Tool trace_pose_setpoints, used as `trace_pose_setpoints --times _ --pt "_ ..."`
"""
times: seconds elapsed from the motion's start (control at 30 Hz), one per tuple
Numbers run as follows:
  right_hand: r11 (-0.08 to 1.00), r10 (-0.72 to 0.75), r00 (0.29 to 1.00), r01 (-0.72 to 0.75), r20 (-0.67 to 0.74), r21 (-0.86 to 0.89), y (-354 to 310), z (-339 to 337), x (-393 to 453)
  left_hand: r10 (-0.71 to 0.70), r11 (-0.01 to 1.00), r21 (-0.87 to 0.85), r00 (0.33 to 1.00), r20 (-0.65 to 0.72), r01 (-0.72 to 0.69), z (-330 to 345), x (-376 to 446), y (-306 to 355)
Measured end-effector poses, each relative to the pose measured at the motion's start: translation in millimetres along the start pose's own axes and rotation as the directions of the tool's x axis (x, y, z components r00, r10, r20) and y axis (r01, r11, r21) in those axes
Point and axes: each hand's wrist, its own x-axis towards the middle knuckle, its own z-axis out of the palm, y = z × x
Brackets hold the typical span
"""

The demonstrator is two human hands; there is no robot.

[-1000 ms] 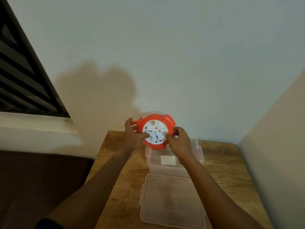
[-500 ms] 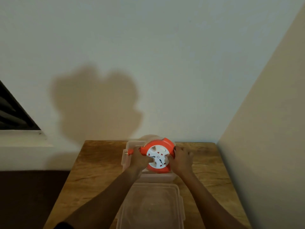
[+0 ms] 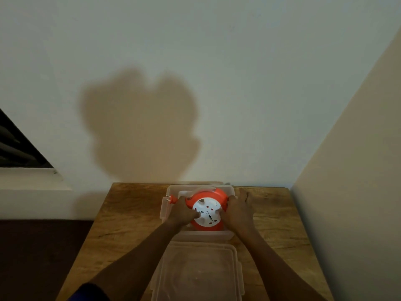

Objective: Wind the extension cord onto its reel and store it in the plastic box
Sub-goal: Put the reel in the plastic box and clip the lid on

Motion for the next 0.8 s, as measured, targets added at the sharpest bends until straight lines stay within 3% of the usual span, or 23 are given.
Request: trace_pose_setpoints --times 0.3,0.43,0.5,0.57,0.67,0.73,0.8 --pt "0.990 -0.097 0.995 0.099 0.016 -0.099 -15.2 14.4 10.6 -0.002 0.978 0.206 0.996 0.090 -0.017 -8.1 -3.0 3.3" --pt "0.956 -0.258 0.966 0.253 -0.013 -0.148 -28.0 19.5 8.9 0.046 0.945 0.314 0.990 0.131 -0.085 -15.6 -11.7 10.2" --pt "0.915 -0.380 0.925 0.377 0.008 -0.142 -38.1 21.3 10.0 0.168 0.893 0.403 0.979 0.118 -0.202 -22.5 -18.2 9.7" --pt "0.887 -0.460 0.886 0.462 0.061 -0.025 -52.7 22.2 10.6 0.274 0.845 0.484 0.961 -0.024 -0.229 -35.0 -26.9 7.8" --pt "0.844 -0.536 0.840 0.531 0.091 0.071 -77.8 24.7 9.2 0.334 0.852 0.506 0.883 -0.329 -0.134 -63.6 -32.2 5.3" --pt "0.832 -0.554 0.825 0.547 0.114 0.089 -90.3 26.5 7.8 0.334 0.859 0.502 0.856 -0.395 -0.104 -78.9 -32.8 4.0" --pt "0.829 -0.559 0.821 0.549 0.118 0.109 -98.8 27.9 7.7 0.293 0.871 0.485 0.876 -0.383 -0.080 -89.3 -30.5 -0.7"
